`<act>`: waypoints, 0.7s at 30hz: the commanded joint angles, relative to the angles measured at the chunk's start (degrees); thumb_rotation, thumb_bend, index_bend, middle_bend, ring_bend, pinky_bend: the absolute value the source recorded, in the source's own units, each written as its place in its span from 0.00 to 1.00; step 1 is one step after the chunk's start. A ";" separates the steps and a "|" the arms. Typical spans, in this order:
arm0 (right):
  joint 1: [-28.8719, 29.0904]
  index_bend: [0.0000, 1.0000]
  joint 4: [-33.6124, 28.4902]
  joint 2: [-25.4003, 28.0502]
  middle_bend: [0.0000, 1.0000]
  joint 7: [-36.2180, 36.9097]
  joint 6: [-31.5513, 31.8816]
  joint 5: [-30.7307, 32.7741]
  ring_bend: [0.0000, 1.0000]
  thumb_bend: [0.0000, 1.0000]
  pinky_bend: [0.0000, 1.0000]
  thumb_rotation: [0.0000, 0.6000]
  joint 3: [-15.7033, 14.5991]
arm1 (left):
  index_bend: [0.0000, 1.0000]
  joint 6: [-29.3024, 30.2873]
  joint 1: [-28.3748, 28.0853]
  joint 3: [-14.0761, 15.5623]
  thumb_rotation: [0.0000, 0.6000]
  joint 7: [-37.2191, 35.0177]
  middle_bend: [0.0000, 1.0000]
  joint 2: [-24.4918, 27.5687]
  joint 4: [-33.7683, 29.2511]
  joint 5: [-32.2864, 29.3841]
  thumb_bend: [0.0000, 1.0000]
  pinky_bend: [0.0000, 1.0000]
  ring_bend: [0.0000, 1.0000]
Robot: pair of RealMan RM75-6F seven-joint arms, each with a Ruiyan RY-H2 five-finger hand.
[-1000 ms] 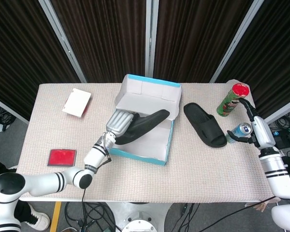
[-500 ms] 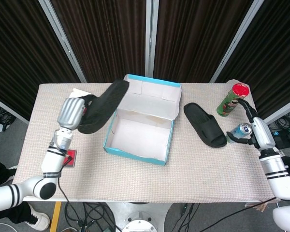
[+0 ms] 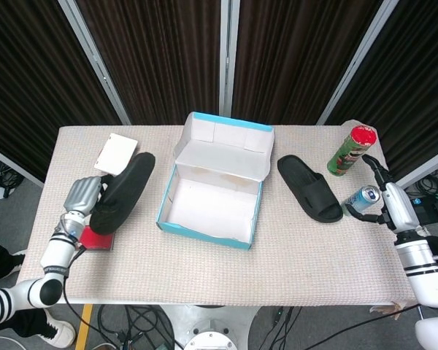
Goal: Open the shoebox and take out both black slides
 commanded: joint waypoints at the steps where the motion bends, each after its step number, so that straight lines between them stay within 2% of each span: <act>1: -0.25 0.00 -0.09 0.17 0.00 0.05 0.27 0.05 0.00 0.15 0.00 1.00 -0.08 | 0.39 -2.53 -0.19 0.36 1.00 -0.85 0.45 0.00 0.14 -0.67 0.27 0.69 0.47; 3: -0.53 0.00 -0.24 0.28 0.00 0.07 0.59 -0.03 0.00 0.15 0.00 1.00 -0.20 | 0.29 -4.21 -0.59 0.33 1.00 -0.76 0.37 0.34 -0.30 -1.79 0.18 0.61 0.36; 5: -0.78 0.00 -0.33 0.30 0.00 -0.02 0.86 -0.07 0.00 0.15 0.00 1.00 -0.35 | 0.17 -6.31 -1.20 0.37 1.00 -0.55 0.24 0.86 -0.62 -3.38 0.10 0.48 0.20; 8: -1.27 0.00 -0.37 0.38 0.00 -0.11 1.15 -0.19 0.00 0.15 0.00 1.00 -0.79 | 0.10 -7.77 -2.02 0.45 1.00 0.50 0.13 1.42 -0.67 -6.40 0.06 0.33 0.07; 10: -1.80 0.00 -0.25 0.57 0.00 -0.26 1.57 -0.49 0.00 0.15 0.00 1.00 -1.23 | 0.08 -6.60 -1.57 0.37 1.00 0.52 0.10 2.05 -1.56 -6.80 0.06 0.27 0.04; 13: -2.81 0.00 0.10 0.91 0.00 -0.73 2.71 -1.12 0.00 0.15 0.00 1.00 -1.94 | 0.08 -2.73 0.77 0.27 1.00 -0.97 0.09 3.70 -3.97 -4.02 0.06 0.24 0.04; 18: -5.00 0.00 1.83 1.68 0.00 -3.19 5.58 -4.56 0.00 0.16 0.00 1.00 -4.44 | 0.08 8.91 7.60 2.04 1.00 -3.24 0.09 6.77 -6.71 5.42 0.06 0.24 0.04; 21: -6.79 0.00 4.70 1.52 0.00 -7.17 8.85 -7.84 0.00 0.17 0.00 1.00 -6.47 | 0.08 17.56 12.27 4.46 1.00 -3.40 0.10 7.21 -4.42 12.81 0.06 0.23 0.04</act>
